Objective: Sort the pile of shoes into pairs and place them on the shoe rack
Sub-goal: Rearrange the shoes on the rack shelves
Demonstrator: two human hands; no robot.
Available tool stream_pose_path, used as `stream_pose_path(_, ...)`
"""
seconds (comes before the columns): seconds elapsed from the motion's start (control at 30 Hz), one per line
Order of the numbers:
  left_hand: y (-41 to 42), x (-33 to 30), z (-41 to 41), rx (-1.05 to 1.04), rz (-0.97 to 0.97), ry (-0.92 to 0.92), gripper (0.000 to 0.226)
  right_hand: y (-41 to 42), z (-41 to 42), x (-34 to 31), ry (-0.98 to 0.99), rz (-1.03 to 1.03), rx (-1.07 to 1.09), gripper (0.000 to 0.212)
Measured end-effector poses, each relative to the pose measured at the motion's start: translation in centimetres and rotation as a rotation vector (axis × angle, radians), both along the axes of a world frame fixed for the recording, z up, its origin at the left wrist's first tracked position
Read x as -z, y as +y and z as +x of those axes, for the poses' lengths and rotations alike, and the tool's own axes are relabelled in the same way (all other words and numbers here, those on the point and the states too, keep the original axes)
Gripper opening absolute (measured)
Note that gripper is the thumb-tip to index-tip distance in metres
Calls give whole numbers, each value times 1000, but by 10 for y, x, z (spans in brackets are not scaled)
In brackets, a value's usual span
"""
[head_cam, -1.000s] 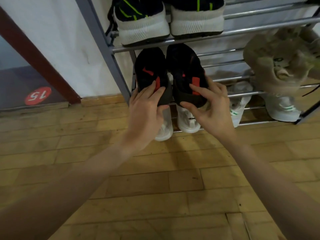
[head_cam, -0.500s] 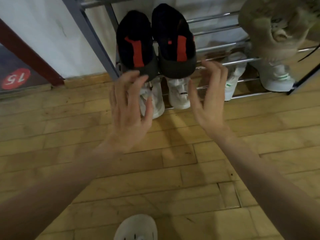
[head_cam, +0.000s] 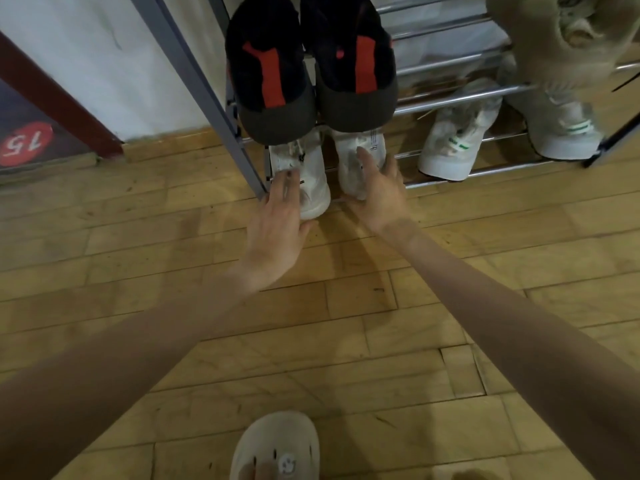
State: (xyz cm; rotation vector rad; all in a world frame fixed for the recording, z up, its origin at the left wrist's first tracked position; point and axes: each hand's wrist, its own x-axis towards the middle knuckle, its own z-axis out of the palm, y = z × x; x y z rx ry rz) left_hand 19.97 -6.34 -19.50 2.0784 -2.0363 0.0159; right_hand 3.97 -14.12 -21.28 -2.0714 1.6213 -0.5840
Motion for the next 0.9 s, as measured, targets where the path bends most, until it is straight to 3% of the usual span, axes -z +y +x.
stream_pose_path(0.17, -11, 8, 0, -19, -7, 42, 72, -7, -7, 2, -178, 5, 61, 71)
stream_pose_path(0.3, -11, 10, -1, -14, -71, 107, 56, 2, -11, 3, -228, -63, 37, 71)
stream_pose_path(0.43, -15, 12, -4, -45, -85, 122, 56, 8, -6, 4, -308, -118, 31, 70)
stream_pose_path(0.7, -13, 12, -20, -165, -92, 116, 63, 10, -12, 15, -195, -115, -71, 76)
stream_pose_path(0.8, -3, 13, -25, -206, -144, 60, 69, 16, -37, 18, -173, -232, -93, 60)
stream_pose_path(0.9, 12, 18, -39, -132, -217, -41, 70, 28, -70, 23, -191, -336, 23, 37)
